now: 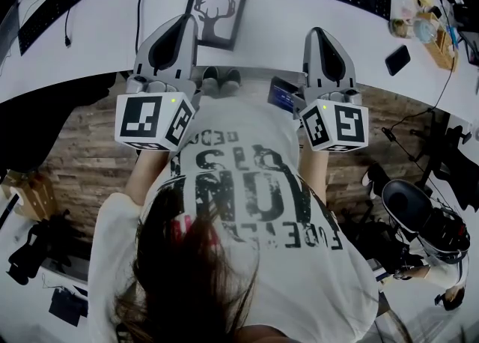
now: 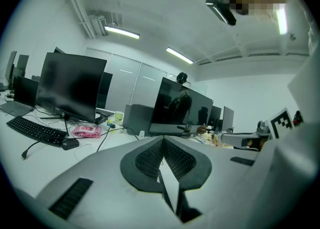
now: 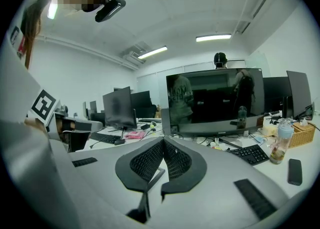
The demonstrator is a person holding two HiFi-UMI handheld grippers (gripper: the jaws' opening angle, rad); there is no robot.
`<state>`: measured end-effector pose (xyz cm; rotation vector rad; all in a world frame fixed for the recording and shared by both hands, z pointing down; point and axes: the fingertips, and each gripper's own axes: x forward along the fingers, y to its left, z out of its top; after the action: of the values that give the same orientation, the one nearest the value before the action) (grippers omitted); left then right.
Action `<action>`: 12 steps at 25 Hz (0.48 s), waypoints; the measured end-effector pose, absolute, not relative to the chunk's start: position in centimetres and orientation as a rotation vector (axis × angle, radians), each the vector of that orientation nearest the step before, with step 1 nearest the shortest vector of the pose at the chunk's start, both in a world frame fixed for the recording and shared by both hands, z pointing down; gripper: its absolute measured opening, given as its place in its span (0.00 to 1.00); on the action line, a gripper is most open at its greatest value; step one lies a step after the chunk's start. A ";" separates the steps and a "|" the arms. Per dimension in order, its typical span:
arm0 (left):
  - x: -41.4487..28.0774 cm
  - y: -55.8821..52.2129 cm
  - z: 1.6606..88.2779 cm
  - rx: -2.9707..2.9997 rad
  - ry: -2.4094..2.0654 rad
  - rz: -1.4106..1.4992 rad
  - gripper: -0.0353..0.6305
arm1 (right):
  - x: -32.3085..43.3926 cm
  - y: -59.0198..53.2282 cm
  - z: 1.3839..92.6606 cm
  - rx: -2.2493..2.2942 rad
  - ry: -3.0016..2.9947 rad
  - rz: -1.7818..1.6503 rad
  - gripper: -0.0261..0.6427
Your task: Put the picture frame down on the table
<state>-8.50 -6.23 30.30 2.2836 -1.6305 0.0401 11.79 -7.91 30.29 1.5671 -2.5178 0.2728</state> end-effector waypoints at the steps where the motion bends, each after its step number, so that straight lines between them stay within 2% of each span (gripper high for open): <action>1: -8.5 -6.2 30.3 2.285 -1.630 0.040 0.06 | 11.8 -7.9 30.3 1.567 -2.518 0.272 0.04; 12: -8.4 -6.4 30.5 2.296 -1.605 0.038 0.06 | 11.9 -7.4 30.4 1.569 -2.493 0.273 0.04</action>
<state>-8.40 -6.43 30.51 2.2960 -1.6054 0.0378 11.94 -7.42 30.38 1.5691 -2.4928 0.2730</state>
